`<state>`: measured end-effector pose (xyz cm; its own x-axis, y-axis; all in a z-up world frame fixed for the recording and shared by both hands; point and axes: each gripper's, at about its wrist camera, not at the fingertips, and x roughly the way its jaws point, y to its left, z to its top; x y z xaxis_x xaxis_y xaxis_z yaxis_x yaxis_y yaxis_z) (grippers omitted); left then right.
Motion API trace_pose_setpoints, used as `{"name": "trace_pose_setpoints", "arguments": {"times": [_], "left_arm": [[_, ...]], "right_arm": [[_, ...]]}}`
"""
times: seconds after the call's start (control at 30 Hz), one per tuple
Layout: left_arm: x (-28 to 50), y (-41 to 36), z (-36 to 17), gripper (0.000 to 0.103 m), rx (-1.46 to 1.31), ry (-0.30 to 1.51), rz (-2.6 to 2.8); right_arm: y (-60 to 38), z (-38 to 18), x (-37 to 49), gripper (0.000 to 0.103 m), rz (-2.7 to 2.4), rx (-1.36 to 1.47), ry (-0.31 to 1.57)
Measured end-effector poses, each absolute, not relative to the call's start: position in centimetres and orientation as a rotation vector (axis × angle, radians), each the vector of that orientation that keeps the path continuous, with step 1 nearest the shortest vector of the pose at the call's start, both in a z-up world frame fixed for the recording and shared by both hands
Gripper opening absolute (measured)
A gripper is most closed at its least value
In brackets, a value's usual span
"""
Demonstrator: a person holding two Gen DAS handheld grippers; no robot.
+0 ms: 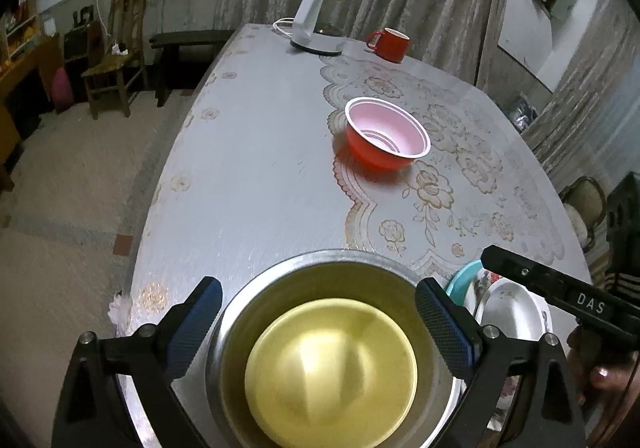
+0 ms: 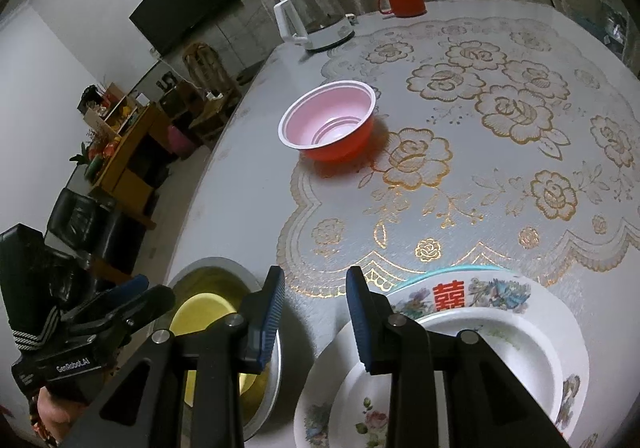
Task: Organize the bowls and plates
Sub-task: 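Withdraw both tools from the bowls and move toward the pink bowl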
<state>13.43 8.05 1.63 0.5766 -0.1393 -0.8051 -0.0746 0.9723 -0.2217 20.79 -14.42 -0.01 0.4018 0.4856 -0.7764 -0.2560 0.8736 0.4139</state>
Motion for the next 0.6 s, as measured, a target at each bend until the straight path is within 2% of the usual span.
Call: {"name": "trace_pose_setpoints", "arguments": {"times": [0.6], "left_arm": [[17.6, 5.7, 2.7, 0.1, -0.139, 0.969, -0.044]], "right_arm": [[-16.7, 0.3, 26.9, 0.034, 0.442, 0.27, 1.053]]}}
